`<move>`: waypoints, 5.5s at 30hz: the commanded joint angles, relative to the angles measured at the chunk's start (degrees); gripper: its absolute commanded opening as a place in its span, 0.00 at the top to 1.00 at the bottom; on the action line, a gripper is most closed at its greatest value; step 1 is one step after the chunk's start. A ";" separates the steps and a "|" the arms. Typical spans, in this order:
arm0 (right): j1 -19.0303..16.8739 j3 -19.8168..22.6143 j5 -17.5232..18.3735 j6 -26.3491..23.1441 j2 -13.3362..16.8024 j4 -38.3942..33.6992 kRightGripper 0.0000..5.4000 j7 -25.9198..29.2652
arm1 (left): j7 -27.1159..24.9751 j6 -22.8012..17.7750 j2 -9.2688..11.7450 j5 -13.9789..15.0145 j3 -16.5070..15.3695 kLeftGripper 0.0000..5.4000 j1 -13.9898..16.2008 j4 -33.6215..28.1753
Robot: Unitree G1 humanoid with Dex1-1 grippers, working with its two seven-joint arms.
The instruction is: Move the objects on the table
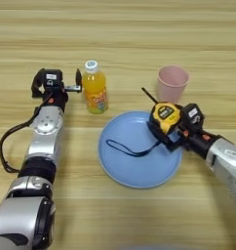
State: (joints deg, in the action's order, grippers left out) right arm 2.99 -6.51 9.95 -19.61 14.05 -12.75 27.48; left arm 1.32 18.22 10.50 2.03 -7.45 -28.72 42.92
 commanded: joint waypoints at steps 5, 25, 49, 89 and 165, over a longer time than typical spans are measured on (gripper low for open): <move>2.59 7.38 1.47 0.55 3.57 2.60 0.15 -1.22 | 0.69 -0.94 -0.36 -1.30 0.78 0.00 0.16 -0.55; 7.60 12.95 -2.74 4.09 5.60 19.86 0.15 -7.68 | 0.47 -0.79 0.07 -1.20 0.77 0.00 0.07 -0.18; 8.84 11.74 -2.19 9.04 3.57 24.76 0.00 -6.27 | 0.52 -0.88 0.02 -1.24 0.82 0.00 0.31 -0.64; 15.36 4.18 -5.18 14.46 1.36 27.23 0.00 -3.59 | 1.07 -1.27 -0.61 -1.52 1.21 0.00 0.78 -1.66; 32.26 4.35 -8.74 28.23 -3.91 57.76 0.19 -4.55 | 1.30 -1.53 -1.04 -2.05 1.05 0.00 1.00 -2.26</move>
State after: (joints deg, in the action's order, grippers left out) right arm 34.03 -2.53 1.35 8.18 10.18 44.76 23.01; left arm 2.36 17.74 9.68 0.37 -6.55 -27.84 41.11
